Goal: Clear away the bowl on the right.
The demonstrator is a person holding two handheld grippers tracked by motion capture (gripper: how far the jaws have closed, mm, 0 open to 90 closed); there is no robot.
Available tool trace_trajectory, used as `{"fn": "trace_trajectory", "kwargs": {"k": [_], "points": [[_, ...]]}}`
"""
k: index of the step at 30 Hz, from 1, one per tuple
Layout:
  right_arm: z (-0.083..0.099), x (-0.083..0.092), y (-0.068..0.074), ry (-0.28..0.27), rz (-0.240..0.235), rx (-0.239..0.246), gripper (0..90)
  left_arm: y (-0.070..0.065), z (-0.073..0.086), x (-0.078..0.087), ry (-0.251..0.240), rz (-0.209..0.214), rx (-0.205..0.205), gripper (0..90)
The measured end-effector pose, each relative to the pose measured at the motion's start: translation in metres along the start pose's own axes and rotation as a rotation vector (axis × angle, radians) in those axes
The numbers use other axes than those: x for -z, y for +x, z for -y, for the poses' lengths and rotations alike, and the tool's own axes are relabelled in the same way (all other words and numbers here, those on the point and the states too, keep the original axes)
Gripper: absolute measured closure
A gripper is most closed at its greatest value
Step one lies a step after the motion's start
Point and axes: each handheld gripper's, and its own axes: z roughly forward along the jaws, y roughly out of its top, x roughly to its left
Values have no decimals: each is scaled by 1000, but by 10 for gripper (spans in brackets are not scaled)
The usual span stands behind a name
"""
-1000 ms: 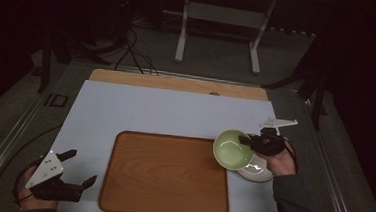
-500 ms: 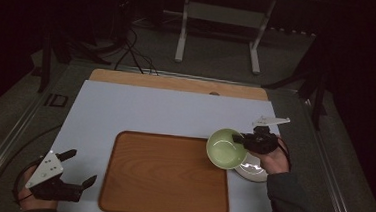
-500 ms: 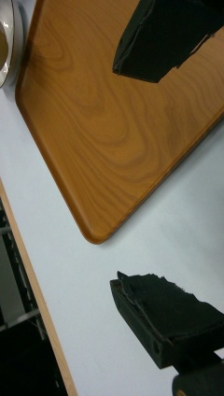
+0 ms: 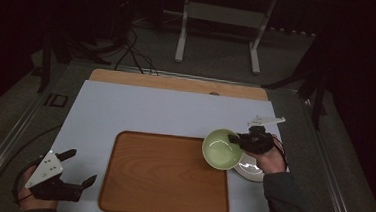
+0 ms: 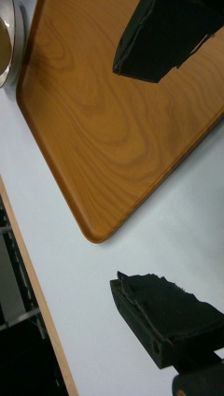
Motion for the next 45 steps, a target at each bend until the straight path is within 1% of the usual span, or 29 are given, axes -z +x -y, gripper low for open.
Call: {"fn": "trace_trajectory", "kwargs": {"k": [11, 14, 23, 32, 38, 45], "points": [[-5, -4, 7, -8, -14, 7, 814, 1, 0, 0, 0, -1, 2, 11], [-8, -5, 9, -2, -14, 18, 813, 1, 0, 0, -1, -2, 3, 11], [-9, -9, 14, 3, -21, 22, 814, 1, 0, 1, -4, -3, 4, 11], [-12, -14, 19, 2, -33, 30, 815, 1, 0, 1, -5, -5, 4, 11], [-14, -16, 23, -1, -46, 43, 815, 1, 0, 2, -10, -8, 4, 11], [-15, -21, 28, 6, -55, 52, 815, 1, 0, 2, -10, -10, 5, 11]]}}
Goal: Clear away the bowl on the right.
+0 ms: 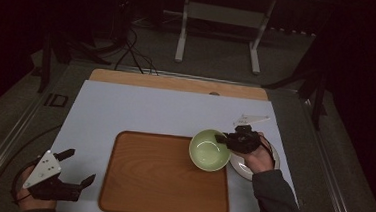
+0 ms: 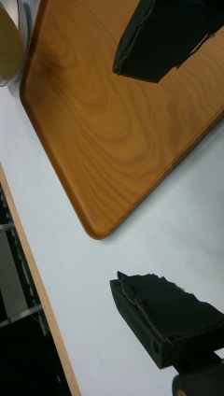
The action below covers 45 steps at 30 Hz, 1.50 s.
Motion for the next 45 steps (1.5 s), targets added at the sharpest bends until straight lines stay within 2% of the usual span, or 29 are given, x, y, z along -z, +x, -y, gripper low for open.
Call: {"fn": "trace_trajectory", "kwargs": {"k": [27, 45], "points": [[-10, -18, 14, 2, -42, 25, 815, 0, 0, 0, -2, -3, 0, 11], [-16, -30, 23, -3, -86, 40, 815, 0, 0, 1, -3, -4, 0, 11]]}}
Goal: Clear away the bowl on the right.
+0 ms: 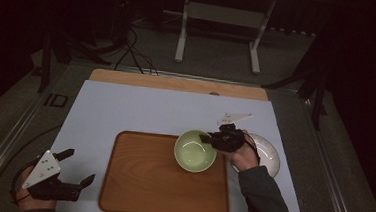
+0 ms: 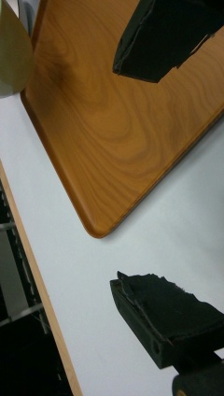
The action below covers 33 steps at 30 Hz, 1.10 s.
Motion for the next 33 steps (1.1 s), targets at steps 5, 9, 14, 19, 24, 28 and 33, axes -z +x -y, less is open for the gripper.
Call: {"fn": "trace_trajectory", "kwargs": {"k": [5, 9, 14, 19, 24, 28, 33], "points": [[0, -6, 4, 7, -11, 8, 815, 0, 0, 0, 0, 2, -1, 11], [1, -10, 7, 14, -18, 16, 814, 0, 0, 0, -1, 1, 0, 11], [3, -15, 10, 22, -33, 25, 814, 0, 0, 0, 1, 1, -1, 11], [4, -20, 14, 27, -41, 29, 814, 0, 0, 0, 0, 1, -1, 11], [6, -26, 17, 41, -52, 30, 814, 0, 0, 0, 1, 1, -2, 11], [5, -31, 20, 43, -62, 35, 814, 0, 0, 0, -1, 0, -1, 11], [4, -37, 25, 45, -79, 39, 814, 0, 0, 0, -1, 0, -1, 11]]}}
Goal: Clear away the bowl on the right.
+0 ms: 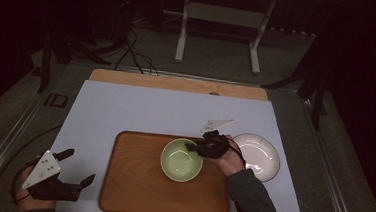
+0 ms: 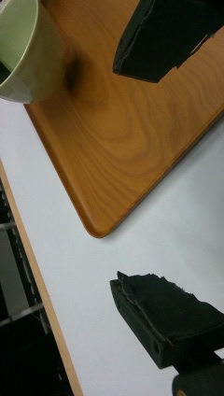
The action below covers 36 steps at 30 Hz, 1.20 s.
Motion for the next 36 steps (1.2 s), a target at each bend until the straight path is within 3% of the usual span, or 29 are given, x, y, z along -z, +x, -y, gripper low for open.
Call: {"fn": "trace_trajectory", "kwargs": {"k": [10, 25, 36], "points": [[-1, -20, 12, 28, -32, 24, 813, 0, 0, 1, -3, 0, -3, 11], [7, -37, 17, 59, -81, 10, 818, 0, 0, 1, -3, -1, -2, 11], [5, -46, 17, 107, -49, 42, 827, 0, 0, 1, -7, -3, 0, 11]]}}
